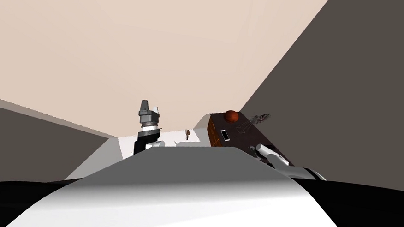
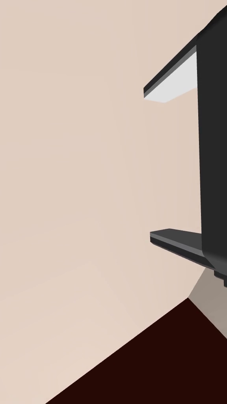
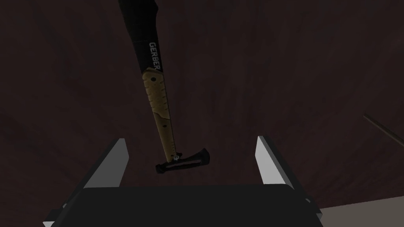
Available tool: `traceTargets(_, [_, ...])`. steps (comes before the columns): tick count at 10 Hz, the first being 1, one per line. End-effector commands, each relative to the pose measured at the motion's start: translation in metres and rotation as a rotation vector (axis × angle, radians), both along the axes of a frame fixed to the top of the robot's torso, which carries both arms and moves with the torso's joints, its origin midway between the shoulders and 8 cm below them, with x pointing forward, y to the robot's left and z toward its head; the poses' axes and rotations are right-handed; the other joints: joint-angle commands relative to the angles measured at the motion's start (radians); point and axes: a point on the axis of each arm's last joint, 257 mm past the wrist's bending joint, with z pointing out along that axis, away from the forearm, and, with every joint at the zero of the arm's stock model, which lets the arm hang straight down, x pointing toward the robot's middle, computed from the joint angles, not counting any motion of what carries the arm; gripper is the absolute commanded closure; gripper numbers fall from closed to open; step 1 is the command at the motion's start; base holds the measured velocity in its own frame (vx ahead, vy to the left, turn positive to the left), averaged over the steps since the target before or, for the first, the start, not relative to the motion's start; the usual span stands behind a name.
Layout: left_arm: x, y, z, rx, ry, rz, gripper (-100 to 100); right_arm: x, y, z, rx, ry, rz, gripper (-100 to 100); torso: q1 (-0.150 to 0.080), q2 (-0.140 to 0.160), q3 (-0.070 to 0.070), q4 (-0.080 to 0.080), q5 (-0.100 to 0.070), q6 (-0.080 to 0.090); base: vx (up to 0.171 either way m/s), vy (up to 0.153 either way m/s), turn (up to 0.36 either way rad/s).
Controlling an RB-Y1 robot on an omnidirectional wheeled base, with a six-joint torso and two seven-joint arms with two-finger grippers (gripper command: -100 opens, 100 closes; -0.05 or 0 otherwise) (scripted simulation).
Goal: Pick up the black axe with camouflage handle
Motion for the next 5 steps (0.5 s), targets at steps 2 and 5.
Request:
traceTargets(2, [0.0,0.0,0.0,0.0,0.0,0.0,0,-0.03,0.004,-0.004,0.057,0.058,-0.056,-100,0.001,0.0,0.0,0.0,0.0,-0.001,-0.043,-0.043,0.227])
traceTargets(5, [0.0,0.0,0.0,0.0,0.0,0.0,0,-0.051,0.01,-0.008,0.098,0.096,-0.093,-100,0.0,-0.001,0.0,0.0,0.0,-0.001,-0.044,-0.047,0.174])
